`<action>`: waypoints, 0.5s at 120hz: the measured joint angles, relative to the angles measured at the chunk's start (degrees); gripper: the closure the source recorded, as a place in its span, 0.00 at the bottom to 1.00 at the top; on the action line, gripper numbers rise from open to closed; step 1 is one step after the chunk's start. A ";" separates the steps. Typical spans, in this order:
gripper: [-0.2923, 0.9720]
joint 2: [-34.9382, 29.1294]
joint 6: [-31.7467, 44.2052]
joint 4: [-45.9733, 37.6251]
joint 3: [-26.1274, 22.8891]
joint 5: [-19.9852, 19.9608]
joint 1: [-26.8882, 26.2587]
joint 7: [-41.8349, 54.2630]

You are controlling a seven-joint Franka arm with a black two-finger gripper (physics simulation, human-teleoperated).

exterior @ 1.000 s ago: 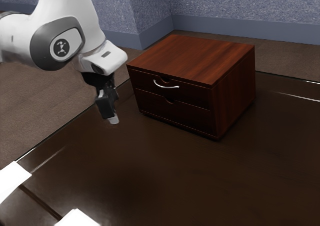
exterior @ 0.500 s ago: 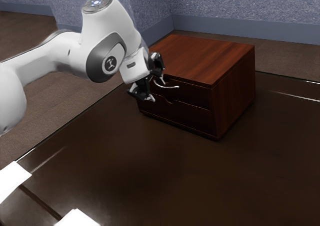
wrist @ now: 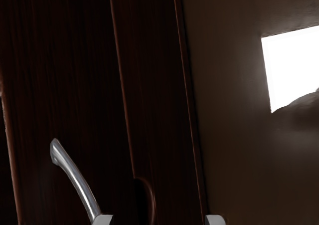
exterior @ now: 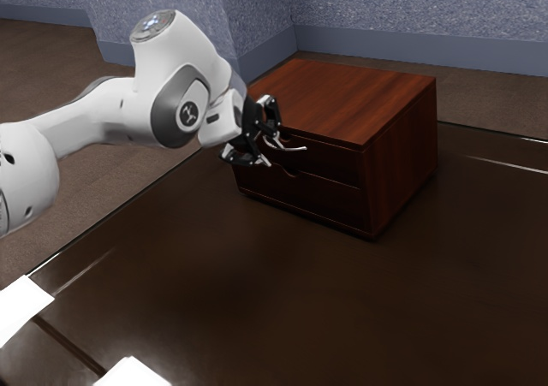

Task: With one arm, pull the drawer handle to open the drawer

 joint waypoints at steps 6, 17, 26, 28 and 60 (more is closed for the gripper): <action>0.64 0.74 0.43 0.74 -0.02 -0.24 0.17 1.11; 0.64 1.95 1.19 1.90 -0.06 -0.49 0.22 2.92; 0.64 2.87 1.76 2.67 -0.04 -0.87 0.28 4.20; 0.64 3.03 1.86 2.72 -0.03 -1.00 0.29 4.47; 0.74 -0.62 4.59 -5.13 0.20 -4.26 0.57 8.43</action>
